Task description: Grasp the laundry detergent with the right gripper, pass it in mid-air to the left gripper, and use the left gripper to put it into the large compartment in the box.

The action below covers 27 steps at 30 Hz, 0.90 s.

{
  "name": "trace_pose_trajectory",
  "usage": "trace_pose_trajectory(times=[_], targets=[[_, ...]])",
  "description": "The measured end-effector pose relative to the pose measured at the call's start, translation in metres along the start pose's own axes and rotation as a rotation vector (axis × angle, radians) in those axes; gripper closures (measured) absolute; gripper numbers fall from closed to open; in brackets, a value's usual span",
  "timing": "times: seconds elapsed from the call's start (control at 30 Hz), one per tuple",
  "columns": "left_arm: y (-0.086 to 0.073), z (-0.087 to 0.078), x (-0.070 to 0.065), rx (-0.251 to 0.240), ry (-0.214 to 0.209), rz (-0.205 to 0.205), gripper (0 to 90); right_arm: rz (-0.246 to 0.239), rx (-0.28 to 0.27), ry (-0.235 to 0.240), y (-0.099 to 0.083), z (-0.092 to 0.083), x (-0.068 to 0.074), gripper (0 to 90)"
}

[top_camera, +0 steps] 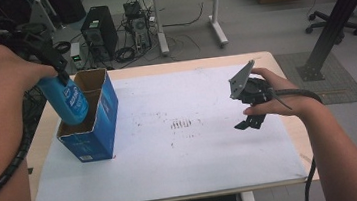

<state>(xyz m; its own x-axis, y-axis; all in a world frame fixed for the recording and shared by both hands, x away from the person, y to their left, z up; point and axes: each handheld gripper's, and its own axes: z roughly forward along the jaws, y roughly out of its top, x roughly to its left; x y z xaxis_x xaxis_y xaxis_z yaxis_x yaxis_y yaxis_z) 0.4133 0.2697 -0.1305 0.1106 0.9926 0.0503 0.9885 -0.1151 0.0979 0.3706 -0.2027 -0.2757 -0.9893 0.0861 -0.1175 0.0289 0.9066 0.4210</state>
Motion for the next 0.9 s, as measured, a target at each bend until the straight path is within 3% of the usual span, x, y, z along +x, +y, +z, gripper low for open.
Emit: trace_pose_trajectory(times=[0.33, 0.5, 0.67, 0.77, 0.9], targets=[[-0.002, 0.028, 0.004, 0.017, -0.012, -0.011, 37.7, 0.001, 0.017, 0.002, 0.002, -0.004, 0.000, 2.7], [-0.003, 0.042, 0.004, 0.015, -0.022, -0.016, 37.7, 0.016, 0.053, 0.019, 0.002, -0.005, -0.003, 2.8], [-0.002, 0.053, 0.002, 0.019, -0.011, -0.016, 37.6, 0.029, 0.093, 0.037, 0.001, -0.002, -0.005, 2.8], [-0.002, 0.060, 0.000, -0.003, -0.004, -0.013, 37.6, 0.032, 0.099, 0.041, 0.000, 0.000, -0.005, 2.9], [-0.001, 0.072, -0.005, 0.014, 0.002, -0.007, 37.6, 0.034, 0.096, 0.041, -0.001, 0.001, -0.006, 2.9]])
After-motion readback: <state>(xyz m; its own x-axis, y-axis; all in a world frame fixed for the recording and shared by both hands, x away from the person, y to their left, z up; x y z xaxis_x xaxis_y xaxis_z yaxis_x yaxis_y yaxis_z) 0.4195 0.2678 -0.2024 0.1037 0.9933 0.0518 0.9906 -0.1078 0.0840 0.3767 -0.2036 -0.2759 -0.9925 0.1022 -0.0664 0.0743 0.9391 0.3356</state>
